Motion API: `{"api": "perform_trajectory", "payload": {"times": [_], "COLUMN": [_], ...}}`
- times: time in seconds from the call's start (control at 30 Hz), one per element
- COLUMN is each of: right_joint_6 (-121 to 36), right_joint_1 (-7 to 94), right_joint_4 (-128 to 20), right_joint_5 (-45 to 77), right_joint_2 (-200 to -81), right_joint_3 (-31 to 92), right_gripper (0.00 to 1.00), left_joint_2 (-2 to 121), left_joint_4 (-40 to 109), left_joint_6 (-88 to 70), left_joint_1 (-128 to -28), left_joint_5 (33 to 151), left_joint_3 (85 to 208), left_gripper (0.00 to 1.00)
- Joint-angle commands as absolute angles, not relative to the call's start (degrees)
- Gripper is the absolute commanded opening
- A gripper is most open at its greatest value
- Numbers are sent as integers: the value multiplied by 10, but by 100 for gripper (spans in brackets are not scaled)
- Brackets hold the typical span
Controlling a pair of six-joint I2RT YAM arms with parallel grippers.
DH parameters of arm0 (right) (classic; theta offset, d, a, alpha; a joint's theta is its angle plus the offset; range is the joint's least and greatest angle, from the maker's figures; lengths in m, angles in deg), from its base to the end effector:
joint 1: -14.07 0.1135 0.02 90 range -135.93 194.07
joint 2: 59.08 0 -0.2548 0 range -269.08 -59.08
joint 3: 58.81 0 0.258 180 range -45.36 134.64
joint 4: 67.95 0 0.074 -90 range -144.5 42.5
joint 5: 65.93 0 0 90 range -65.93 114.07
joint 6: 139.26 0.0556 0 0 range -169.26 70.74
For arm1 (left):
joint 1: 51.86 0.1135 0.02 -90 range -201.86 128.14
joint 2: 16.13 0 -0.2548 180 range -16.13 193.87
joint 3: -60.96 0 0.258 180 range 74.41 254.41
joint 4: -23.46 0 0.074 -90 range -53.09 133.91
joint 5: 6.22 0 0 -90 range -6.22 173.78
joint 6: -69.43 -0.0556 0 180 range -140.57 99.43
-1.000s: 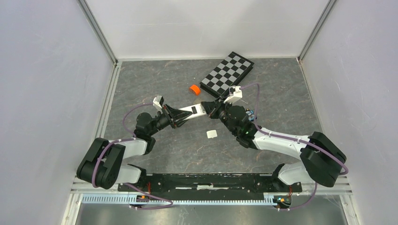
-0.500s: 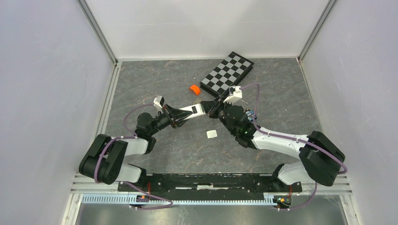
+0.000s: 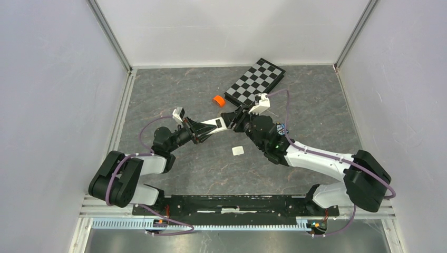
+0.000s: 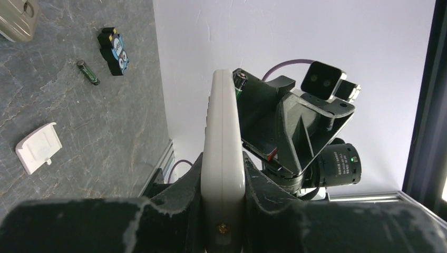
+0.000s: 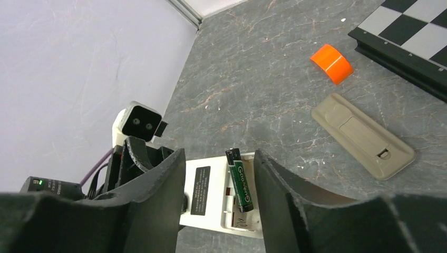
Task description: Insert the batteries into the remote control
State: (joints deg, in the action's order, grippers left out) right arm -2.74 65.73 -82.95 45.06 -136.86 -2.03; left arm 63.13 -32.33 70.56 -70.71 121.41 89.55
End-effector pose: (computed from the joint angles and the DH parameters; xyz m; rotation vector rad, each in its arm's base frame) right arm 0.2217 0.2482 0.2569 0.2122 1.7533 0.9741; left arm 0.2290 -0.1141 0.1748 -0.5096 1.8125 -1.9252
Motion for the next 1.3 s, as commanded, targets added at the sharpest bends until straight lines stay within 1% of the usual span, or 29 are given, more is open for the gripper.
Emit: {"api": "perform_trajectory", "payload": {"times": [0.0, 0.03, 0.07, 0.13, 0.17, 0.33, 0.43, 0.47, 0.53, 0.57, 0.67, 0.7, 0.83, 0.9, 1.03, 1.27], "right_joint_6": [-65, -71, -77, -84, -91, -143, -173, -183, -211, -187, -107, -67, 82, 139, 202, 268], "right_joint_1": [655, 652, 650, 643, 639, 602, 581, 577, 569, 566, 565, 565, 565, 566, 565, 565], "right_joint_4": [-749, -740, -729, -706, -700, -697, -713, -727, -807, -802, -684, -666, -745, -776, -795, -866], "right_joint_5": [454, 452, 453, 453, 453, 431, 434, 430, 377, 374, 337, 318, 214, 200, 212, 209], "right_joint_2": [-1340, -1335, -1330, -1321, -1314, -1275, -1240, -1223, -1182, -1174, -1208, -1222, -1257, -1269, -1277, -1304], "right_joint_3": [16, 23, 29, 43, 46, 39, 6, -14, -67, -69, 9, 24, -12, -29, -46, -57], "right_gripper": [61, 67, 76, 97, 98, 98, 98, 98, 98, 98, 94, 94, 93, 94, 98, 98], "left_joint_2": [623, 623, 623, 623, 622, 614, 602, 597, 589, 584, 578, 577, 573, 569, 564, 567], "left_joint_4": [-398, -396, -397, -398, -399, -393, -385, -382, -371, -365, -368, -373, -397, -410, -425, -438], "left_joint_6": [658, 653, 649, 638, 631, 591, 569, 563, 555, 552, 550, 551, 553, 558, 565, 558], "left_joint_1": [-710, -710, -710, -710, -710, -710, -710, -710, -709, -709, -710, -710, -710, -710, -710, -711], "left_joint_5": [1224, 1224, 1223, 1221, 1220, 1215, 1210, 1209, 1204, 1202, 1192, 1190, 1180, 1173, 1167, 1178], "left_joint_3": [903, 903, 903, 903, 902, 902, 904, 906, 911, 914, 915, 915, 911, 908, 907, 908], "left_gripper": [2, 2, 2, 2, 2, 2, 2, 2, 2, 2, 2, 2, 2, 2, 2, 2]}}
